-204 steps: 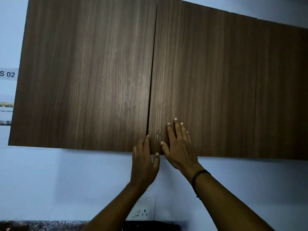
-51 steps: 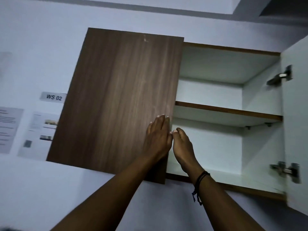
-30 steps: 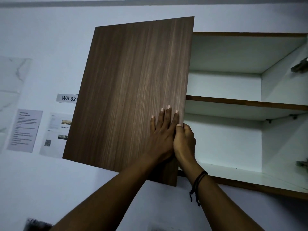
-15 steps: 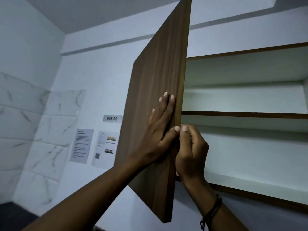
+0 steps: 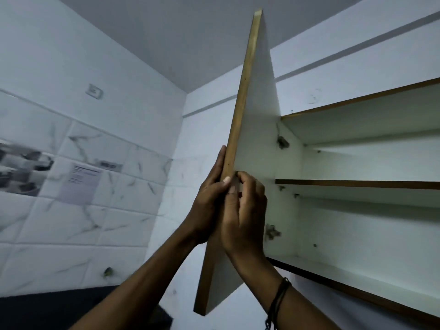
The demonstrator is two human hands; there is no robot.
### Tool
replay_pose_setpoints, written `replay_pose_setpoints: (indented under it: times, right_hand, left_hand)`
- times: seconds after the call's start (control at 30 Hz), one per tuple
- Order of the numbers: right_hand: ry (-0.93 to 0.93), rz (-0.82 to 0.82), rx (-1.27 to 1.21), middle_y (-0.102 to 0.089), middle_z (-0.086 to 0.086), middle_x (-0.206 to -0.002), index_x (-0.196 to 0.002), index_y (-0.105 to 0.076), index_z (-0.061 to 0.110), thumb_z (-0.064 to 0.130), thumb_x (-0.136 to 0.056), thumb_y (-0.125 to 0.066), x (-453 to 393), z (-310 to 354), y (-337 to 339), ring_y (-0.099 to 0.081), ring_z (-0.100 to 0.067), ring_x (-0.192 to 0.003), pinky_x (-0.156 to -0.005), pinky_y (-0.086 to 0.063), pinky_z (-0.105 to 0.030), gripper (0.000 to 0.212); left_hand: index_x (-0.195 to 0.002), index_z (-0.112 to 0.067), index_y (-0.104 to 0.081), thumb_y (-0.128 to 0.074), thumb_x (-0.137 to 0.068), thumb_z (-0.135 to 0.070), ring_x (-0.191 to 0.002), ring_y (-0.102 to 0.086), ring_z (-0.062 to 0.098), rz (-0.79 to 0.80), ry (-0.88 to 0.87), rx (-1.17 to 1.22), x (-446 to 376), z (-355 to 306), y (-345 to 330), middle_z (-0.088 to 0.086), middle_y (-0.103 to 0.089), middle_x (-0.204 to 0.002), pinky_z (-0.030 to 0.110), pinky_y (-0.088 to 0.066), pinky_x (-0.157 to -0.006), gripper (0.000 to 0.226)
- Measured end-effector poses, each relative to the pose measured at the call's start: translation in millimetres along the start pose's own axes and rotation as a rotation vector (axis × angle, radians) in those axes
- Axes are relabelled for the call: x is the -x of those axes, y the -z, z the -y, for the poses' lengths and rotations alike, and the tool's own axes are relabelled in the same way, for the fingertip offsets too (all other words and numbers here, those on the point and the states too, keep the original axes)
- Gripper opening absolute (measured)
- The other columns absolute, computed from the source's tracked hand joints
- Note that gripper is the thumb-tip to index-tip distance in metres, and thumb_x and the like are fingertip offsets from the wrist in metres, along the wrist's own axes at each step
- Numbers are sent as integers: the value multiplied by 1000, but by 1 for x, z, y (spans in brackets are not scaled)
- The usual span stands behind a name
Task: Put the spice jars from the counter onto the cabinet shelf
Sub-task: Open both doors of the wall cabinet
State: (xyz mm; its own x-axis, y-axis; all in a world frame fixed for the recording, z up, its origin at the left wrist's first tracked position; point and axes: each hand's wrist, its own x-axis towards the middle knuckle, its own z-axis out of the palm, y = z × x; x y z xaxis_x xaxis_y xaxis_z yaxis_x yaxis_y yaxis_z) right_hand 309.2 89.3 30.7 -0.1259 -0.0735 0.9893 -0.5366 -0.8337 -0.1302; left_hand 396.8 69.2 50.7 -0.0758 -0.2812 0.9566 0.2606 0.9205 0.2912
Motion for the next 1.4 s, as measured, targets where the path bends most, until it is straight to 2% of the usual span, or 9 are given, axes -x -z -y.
replay_pose_setpoints:
  times: [0.1,0.27,0.4,0.53,0.73,0.93,1.07,1.17,1.4]
  right_hand:
    - [58,189,48,-43,5,-141,-141,-47,24,31,-98,-40,3,-4,-36,-43,-10,-121,-87,-31,-1,44]
    - [144,425,202,-24,-1,-159,-152,-31,22,19,-97,-44,9,-10,-95,-32,-23,-136,-109,-41,-36,57]
    - [152,563,291,-8,-2,-165,-157,-19,22,22,-99,-42,10,-17,-128,-18,-27,-146,-115,-33,-37,62]
    - [178,627,331,1,-1,-166,-158,-12,24,24,-98,-41,12,-23,-147,-14,-27,-147,-115,-32,-37,66]
    - [221,599,364,-1,-2,-167,-158,-12,23,25,-97,-43,15,-28,-148,-16,-27,-147,-114,-33,-37,68]
    - [182,608,199,-15,-1,-165,-155,-27,17,18,-97,-47,8,-31,-130,-16,-23,-149,-117,-25,-33,61]
    - [99,592,169,-21,-3,-163,-154,-29,16,19,-97,-51,10,-42,-112,-18,-23,-149,-117,-26,-33,62]
    - [45,569,157,-26,-3,-162,-152,-31,16,18,-95,-56,13,-55,-95,-23,-24,-148,-116,-33,-37,62]
    - [-93,494,264,-37,-2,-155,-145,-40,16,18,-96,-50,49,-105,-26,-33,-25,-140,-105,-31,-27,51]
  left_hand:
    - [-149,-40,-30,-46,-96,-28,-125,-57,-4,-72,85,-37,-1,-3,49,-36,-58,-131,11,-48,-91,57]
    - [-152,-32,-36,-52,-100,-22,-129,-58,12,-185,190,-146,1,6,119,-12,-57,-143,26,-52,-100,55]
    - [-154,-24,-35,-50,-102,-14,-133,-55,19,-250,239,-229,2,21,156,-1,-52,-149,43,-45,-111,55]
    - [-152,-23,-39,-51,-102,-14,-131,-56,13,-302,241,-250,1,35,174,-4,-54,-147,31,-50,-104,53]
    - [-148,-21,-46,-52,-98,-19,-129,-57,8,-399,151,-371,4,42,167,-7,-57,-144,31,-49,-106,51]
    - [-136,-13,-60,-51,-93,-15,-124,-59,7,-660,-80,-774,12,44,136,-6,-61,-136,35,-48,-108,45]
    - [-138,-5,-56,-49,-92,-19,-142,-44,21,-527,-251,-1083,17,48,117,11,-51,-150,32,-35,-118,49]
    - [-134,-3,-60,-51,-92,-14,-140,-46,24,-406,-294,-1064,22,59,90,13,-55,-146,42,-35,-119,44]
    - [-126,-12,-69,-53,-92,-15,-121,-61,6,-273,13,-707,59,103,15,1,-68,-129,24,-48,-104,38]
